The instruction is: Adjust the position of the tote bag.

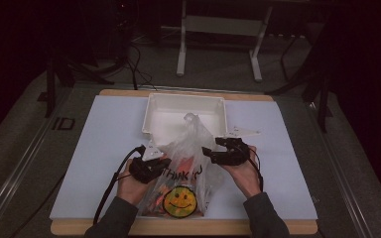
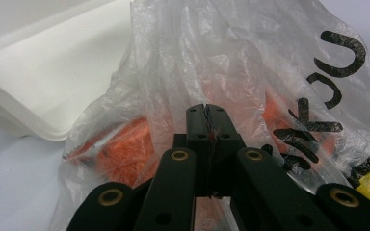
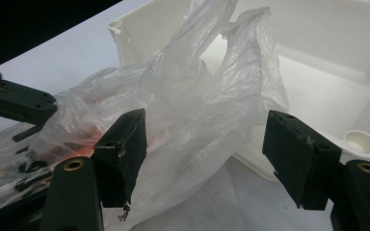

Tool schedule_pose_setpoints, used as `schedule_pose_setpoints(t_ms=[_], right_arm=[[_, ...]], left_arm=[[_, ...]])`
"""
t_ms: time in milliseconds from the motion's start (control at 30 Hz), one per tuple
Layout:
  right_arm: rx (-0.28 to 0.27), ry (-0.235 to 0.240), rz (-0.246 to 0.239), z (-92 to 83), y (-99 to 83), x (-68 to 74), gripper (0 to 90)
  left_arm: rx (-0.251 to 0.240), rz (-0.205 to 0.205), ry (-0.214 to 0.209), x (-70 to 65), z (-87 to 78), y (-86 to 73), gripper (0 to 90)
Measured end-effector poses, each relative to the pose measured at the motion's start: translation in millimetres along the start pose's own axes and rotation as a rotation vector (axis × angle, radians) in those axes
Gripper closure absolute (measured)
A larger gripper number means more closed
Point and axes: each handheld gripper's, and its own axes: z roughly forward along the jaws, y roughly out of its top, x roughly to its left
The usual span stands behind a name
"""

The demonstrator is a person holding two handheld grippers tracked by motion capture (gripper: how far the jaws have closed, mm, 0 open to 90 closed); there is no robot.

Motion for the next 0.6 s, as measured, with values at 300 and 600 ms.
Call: schedule_pose_setpoints(t_ms=[300, 600], right_arm=[[0.072, 0.048, 0.047, 9.6, -6.3, -6.7, 51.2], [0.094, 0.050, 0.006, 0.4, -14.2, -8.2, 76.9]], left_arm=[[-0.013, -0.015, 0.018, 1.3, -8.6, -8.6, 89.5], [-0.024, -0.061, 0.029, 5.6, -19.0, -24.9, 89.6]])
